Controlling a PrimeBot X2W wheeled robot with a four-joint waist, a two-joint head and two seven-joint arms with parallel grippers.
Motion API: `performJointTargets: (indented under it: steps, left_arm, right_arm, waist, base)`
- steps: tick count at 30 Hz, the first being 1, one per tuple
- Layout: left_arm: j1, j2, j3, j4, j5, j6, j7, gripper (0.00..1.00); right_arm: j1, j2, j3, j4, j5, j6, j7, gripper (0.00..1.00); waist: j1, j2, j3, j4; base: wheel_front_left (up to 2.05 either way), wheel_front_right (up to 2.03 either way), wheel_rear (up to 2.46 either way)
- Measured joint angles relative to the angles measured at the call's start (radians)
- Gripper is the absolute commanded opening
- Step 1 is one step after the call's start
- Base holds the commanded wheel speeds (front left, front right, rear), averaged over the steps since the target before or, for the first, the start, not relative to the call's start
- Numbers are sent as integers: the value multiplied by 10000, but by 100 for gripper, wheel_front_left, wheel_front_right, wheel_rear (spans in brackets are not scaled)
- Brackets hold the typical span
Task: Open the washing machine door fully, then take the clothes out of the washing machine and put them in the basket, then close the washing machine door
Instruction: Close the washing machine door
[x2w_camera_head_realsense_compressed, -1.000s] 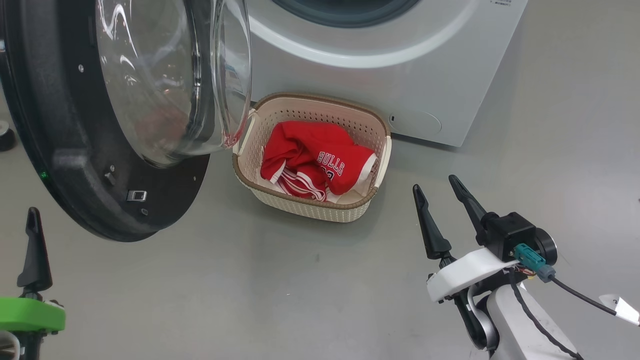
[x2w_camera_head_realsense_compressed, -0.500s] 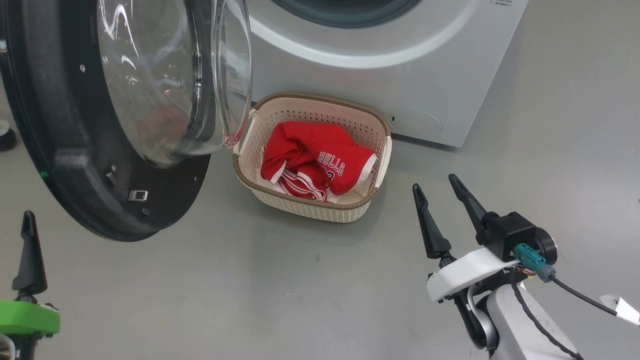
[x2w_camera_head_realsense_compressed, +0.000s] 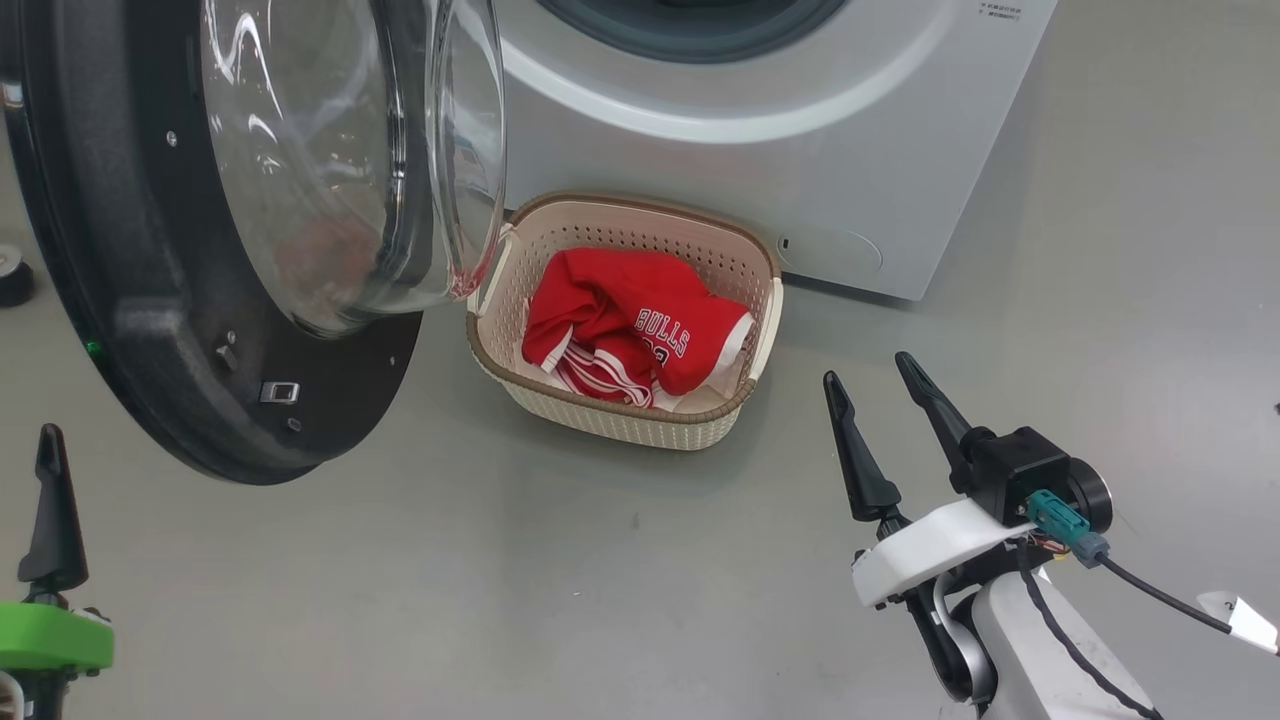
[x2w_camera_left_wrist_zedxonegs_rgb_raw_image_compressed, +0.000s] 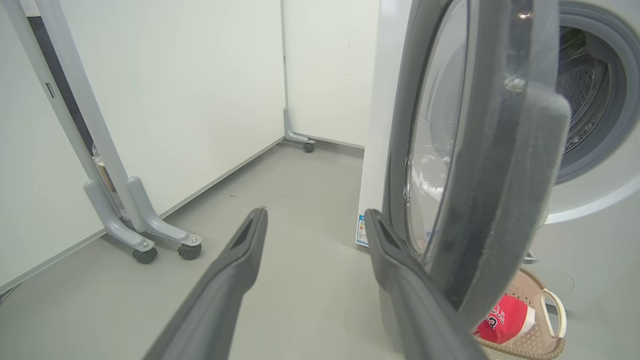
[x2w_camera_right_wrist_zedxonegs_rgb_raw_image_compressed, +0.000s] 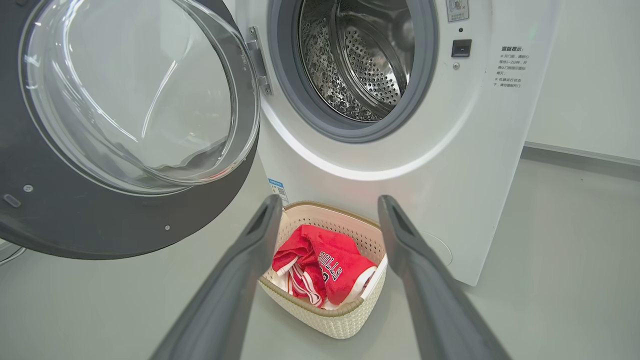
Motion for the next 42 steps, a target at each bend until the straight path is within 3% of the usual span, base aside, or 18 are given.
performJointTargets:
  steps: [16,17,18,31,42]
  left_arm:
    - [-13,100,-75,128,0,0,-2,98]
    - [-18,107,-107,130,0,0,-2,43]
    - [-25,111,-153,130,0,0,-4,0]
    - [-56,142,-293,50,-42,0,-4,0]
    - [-686,102,-240,8,-1620,0,79,0]
  right_arm:
    - [53,6,65,6,0,2,0,100]
    - [53,6,65,6,0,2,0,100]
    - [53,6,65,6,0,2,0,100]
    - [54,8,50,2,0,2,0,100]
    - [51,10,27,2,0,2,0,100]
  waist:
    - [0,0,-62,-33]
    - [1,0,-58,-36]
    - [0,0,-53,-39]
    - [1,0,69,-54]
    - [0,0,112,-39]
  base:
    - [0,0,0]
    - [0,0,0]
    - [0,0,0]
    - [0,0,0]
    - [0,0,0]
